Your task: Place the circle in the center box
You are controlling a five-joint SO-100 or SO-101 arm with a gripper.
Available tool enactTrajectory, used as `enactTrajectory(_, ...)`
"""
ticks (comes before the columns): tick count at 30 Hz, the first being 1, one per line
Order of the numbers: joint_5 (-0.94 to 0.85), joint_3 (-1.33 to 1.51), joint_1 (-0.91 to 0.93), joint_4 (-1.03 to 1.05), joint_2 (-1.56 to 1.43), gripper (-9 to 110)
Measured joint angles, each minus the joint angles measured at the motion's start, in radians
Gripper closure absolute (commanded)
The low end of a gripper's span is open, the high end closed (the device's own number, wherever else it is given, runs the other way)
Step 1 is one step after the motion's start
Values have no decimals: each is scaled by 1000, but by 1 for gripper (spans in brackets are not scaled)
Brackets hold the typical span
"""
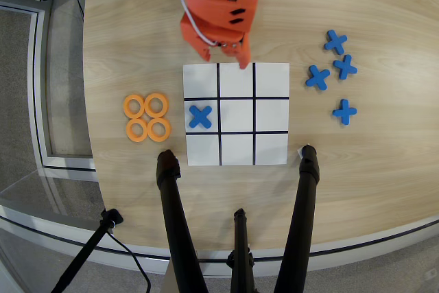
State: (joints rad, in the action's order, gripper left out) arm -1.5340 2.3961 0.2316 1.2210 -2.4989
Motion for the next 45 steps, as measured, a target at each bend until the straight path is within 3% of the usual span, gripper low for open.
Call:
enactTrajectory(27, 0, -407, 201, -347, 655, 77)
enactTrajectory(45, -29, -433, 288, -595, 928, 77)
